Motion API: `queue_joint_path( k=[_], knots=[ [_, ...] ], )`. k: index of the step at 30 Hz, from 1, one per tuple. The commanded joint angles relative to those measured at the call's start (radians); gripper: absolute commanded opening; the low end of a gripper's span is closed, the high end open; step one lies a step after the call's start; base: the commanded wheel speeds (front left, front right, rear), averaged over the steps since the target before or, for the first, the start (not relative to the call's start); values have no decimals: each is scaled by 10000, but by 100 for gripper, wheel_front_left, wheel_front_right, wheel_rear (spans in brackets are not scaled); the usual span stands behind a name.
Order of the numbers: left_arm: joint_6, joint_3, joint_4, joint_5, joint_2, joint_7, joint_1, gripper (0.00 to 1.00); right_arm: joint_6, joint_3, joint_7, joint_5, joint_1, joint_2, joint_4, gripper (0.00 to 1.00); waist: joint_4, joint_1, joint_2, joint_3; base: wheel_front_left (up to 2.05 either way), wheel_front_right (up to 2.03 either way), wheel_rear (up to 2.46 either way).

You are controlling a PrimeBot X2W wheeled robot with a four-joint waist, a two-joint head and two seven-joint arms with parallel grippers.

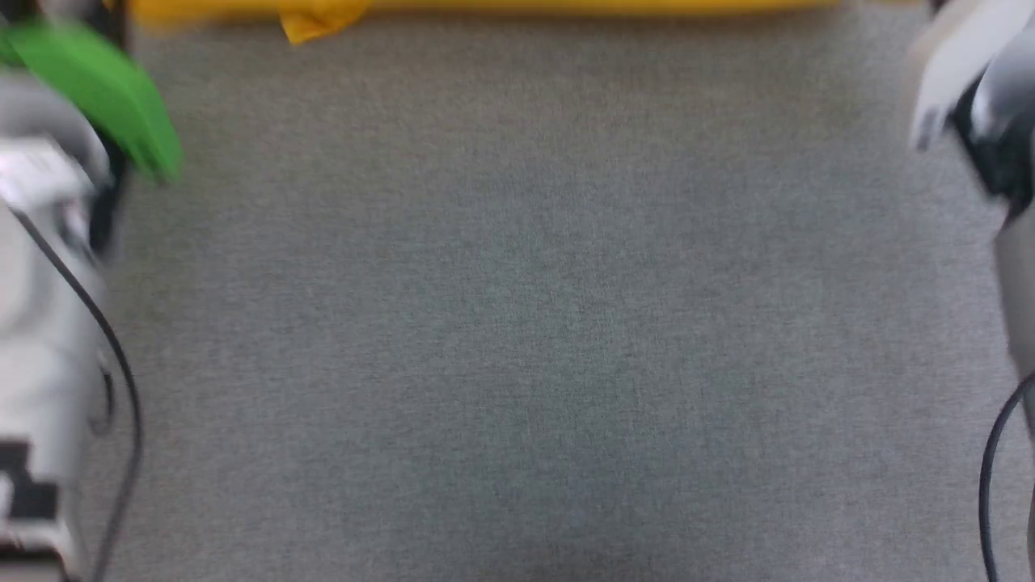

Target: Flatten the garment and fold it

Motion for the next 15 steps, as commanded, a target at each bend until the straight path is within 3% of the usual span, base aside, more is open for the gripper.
queue_joint_path(
  k=[1, 7, 15],
  knots=[
    [-71, -120, -95, -179, -31, 411, 676, 0, -17, 78, -55, 246, 497, -111, -72, 0, 374, -1, -1, -1061, 0, 0, 0],
    [-164, -431, -1648, -1244, -35, 2370, 3835, 0, -17, 87, 100, 1236, 3119, -446, -1049, 0, 704, -1, -1, -2143, 0, 0, 0],
    [679, -512, -4430, -2256, 74, 4151, 7533, 0, -17, -1039, 357, 1541, 6392, -219, -2773, 0, 913, -1, -1, -2998, 0, 0, 0]
  ],
)
